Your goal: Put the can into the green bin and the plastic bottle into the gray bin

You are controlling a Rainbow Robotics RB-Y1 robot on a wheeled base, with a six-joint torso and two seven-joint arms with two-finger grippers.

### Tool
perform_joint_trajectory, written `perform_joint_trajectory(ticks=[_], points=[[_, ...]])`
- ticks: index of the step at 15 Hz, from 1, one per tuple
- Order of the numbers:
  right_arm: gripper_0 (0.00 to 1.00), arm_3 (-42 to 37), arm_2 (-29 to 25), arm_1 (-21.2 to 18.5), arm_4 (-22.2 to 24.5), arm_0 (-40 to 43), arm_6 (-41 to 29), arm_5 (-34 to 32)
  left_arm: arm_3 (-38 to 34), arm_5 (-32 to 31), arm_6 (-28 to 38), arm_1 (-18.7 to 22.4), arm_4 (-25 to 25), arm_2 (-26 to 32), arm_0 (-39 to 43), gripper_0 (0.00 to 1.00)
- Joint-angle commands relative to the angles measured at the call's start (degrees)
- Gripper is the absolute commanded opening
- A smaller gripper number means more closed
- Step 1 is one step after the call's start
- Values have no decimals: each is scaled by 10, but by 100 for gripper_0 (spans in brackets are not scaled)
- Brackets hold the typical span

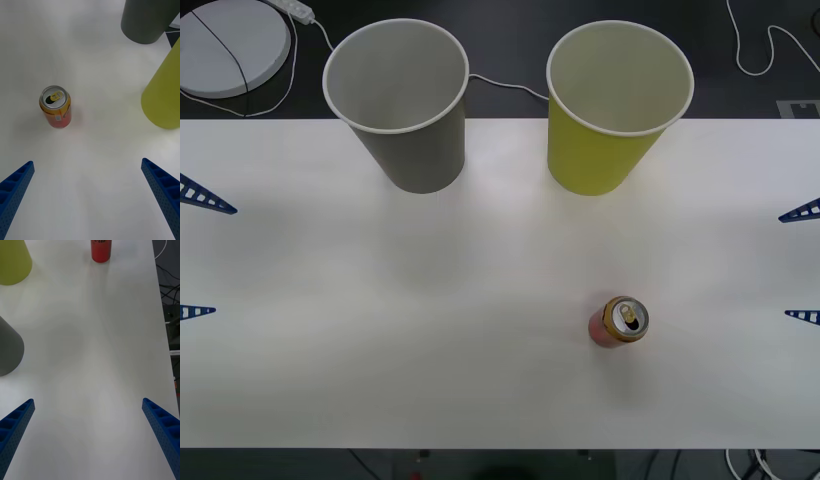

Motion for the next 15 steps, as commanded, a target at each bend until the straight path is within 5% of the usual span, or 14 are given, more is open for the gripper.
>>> perform_joint_trajectory(ticks=[1,9,15], points=[[100,0,0,0,0,0,0,0,0,0,0,0,0,0,0,100],[100,34,16,-4,-20,4,22,4,0,0,0,0,0,0,0,100],[100,132,72,-17,-70,-2,171,20,0,0,0,0,0,0,0,100]])
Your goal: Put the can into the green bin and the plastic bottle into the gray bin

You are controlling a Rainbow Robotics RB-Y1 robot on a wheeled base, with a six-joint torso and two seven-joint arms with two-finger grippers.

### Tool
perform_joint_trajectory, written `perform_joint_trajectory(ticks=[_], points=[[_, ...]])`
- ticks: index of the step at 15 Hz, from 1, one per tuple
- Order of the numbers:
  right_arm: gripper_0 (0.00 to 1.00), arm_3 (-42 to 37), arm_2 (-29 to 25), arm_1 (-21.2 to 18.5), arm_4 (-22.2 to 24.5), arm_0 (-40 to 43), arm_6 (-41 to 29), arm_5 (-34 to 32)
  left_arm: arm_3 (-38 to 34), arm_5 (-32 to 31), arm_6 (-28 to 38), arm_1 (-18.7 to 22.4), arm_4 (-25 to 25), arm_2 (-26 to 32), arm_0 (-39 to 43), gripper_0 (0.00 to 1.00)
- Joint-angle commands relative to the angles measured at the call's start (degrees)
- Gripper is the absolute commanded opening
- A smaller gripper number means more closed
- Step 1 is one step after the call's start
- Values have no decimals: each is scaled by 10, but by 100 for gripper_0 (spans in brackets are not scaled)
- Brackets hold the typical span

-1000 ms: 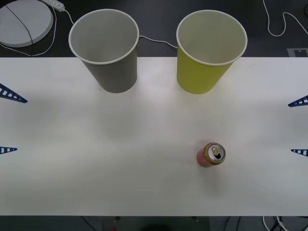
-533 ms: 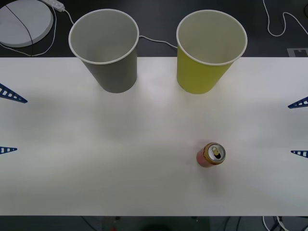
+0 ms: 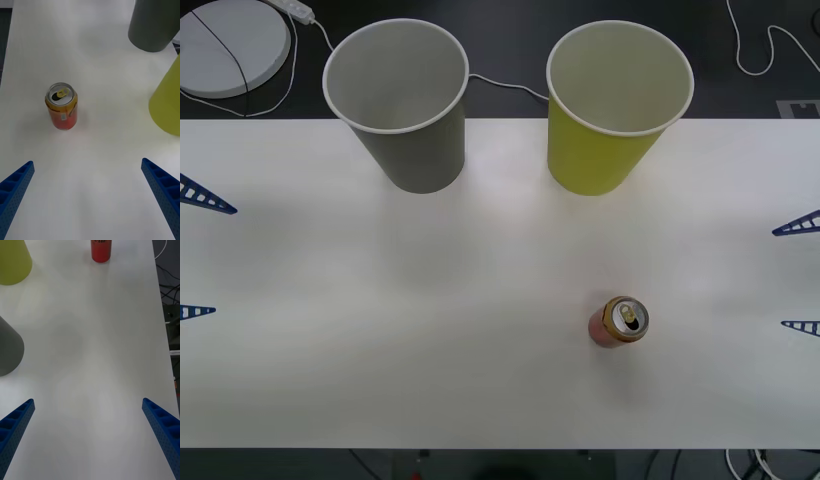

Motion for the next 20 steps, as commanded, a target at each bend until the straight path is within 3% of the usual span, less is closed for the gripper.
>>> perform_joint_trajectory(ticks=[1,11,14,20], points=[[100,34,22,0,-20,0,55,0,0,0,0,0,0,0,0,100],[100,257,162,6,-128,-52,237,11,0,0,0,0,0,0,0,100],[100,317,200,27,-150,-77,264,13,0,0,0,0,0,0,0,100],[100,378,208,92,-149,-89,282,13,0,0,0,0,0,0,0,100]])
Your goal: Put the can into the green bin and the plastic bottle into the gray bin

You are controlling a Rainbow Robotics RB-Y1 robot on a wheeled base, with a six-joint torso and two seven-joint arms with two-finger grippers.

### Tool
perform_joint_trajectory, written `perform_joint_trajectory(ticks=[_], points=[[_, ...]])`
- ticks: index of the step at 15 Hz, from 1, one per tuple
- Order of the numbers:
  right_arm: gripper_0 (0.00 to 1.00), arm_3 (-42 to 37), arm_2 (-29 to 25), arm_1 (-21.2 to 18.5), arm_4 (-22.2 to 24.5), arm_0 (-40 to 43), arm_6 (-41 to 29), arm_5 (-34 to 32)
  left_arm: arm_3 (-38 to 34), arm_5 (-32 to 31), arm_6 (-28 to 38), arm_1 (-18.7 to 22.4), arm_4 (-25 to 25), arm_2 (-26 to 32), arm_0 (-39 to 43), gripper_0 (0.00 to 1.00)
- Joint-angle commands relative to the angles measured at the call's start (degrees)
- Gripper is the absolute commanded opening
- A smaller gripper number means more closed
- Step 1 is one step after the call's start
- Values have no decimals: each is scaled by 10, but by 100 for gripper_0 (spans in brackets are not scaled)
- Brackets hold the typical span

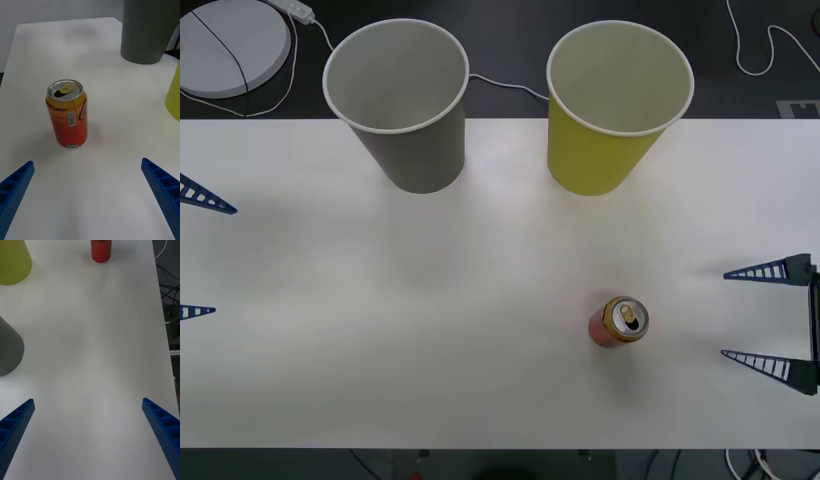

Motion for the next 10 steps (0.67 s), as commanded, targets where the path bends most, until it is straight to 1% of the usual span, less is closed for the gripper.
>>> perform_joint_trajectory(ticks=[1,3,6,10], points=[[100,25,0,26,0,-1,14,-1,0,0,0,0,0,0,0,100],[100,42,2,48,0,-3,46,-1,0,0,0,0,0,0,0,100],[100,101,12,77,0,-27,103,-10,0,0,0,0,0,0,0,100],[100,190,35,110,0,-74,129,-34,0,0,0,0,0,0,0,100]])
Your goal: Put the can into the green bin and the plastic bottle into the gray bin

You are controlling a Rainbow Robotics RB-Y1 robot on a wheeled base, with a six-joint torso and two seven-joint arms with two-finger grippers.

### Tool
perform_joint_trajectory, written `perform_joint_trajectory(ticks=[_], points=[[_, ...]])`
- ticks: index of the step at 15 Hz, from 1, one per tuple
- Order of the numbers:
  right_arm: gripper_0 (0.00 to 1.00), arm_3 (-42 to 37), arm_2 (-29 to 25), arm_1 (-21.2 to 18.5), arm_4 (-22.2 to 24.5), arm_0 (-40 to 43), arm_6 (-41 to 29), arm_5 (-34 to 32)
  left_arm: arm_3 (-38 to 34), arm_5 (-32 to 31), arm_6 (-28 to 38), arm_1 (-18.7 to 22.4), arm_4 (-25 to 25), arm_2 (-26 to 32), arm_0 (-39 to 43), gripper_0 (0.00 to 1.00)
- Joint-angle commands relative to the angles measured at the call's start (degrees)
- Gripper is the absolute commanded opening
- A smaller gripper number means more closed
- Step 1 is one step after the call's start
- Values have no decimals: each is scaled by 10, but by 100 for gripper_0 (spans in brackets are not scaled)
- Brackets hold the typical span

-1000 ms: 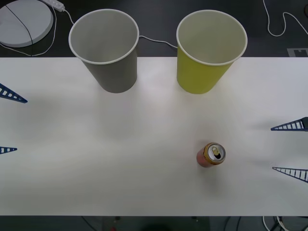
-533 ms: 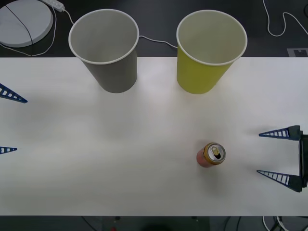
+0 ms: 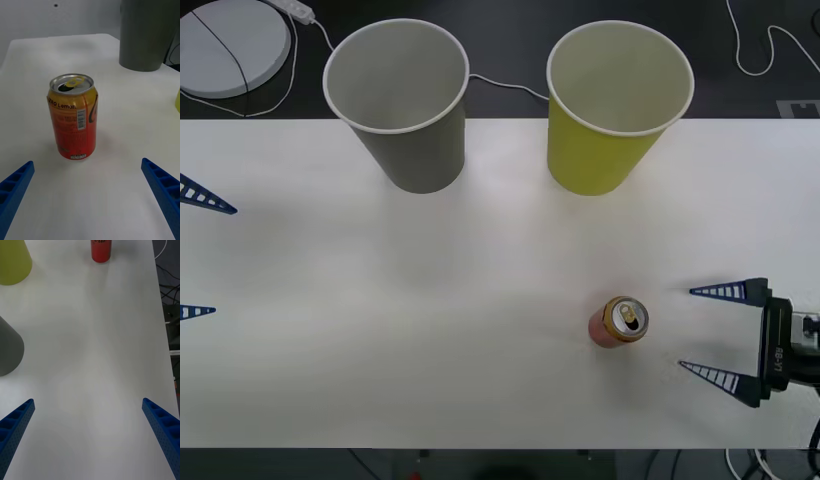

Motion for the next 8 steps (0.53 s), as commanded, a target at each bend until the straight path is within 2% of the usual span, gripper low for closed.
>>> perform_joint_trajectory(ticks=[1,8], points=[[100,44,15,22,0,-27,14,-7,0,0,0,0,0,0,0,100],[100,59,33,64,0,-42,21,-6,0,0,0,0,0,0,0,100]])
